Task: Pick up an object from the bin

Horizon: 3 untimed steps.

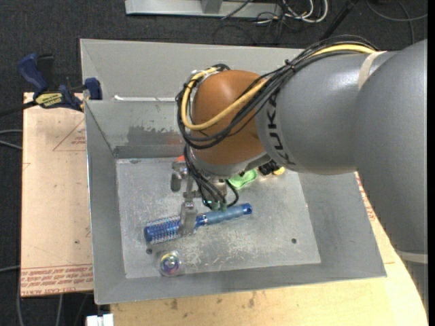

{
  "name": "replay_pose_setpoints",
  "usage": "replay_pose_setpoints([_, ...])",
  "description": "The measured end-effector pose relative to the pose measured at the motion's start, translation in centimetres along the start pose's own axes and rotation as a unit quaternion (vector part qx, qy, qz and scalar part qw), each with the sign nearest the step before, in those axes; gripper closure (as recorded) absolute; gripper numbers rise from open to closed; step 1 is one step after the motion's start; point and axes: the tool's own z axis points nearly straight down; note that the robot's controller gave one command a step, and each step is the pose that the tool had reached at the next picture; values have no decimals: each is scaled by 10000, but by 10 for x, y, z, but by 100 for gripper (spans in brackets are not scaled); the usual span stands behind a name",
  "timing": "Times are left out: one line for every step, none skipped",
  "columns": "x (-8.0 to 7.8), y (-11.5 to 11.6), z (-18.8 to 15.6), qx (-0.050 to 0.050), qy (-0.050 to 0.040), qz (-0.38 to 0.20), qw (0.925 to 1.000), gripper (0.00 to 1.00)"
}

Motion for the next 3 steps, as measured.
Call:
replay_pose_setpoints([18,-6,91,-2,-18,1068,9943,0])
replay_pose_setpoints([17,-5,89,-8,-29,1070,9943,100])
replay_pose_setpoints([10,-15,-29,-20,-70,903,9959,100])
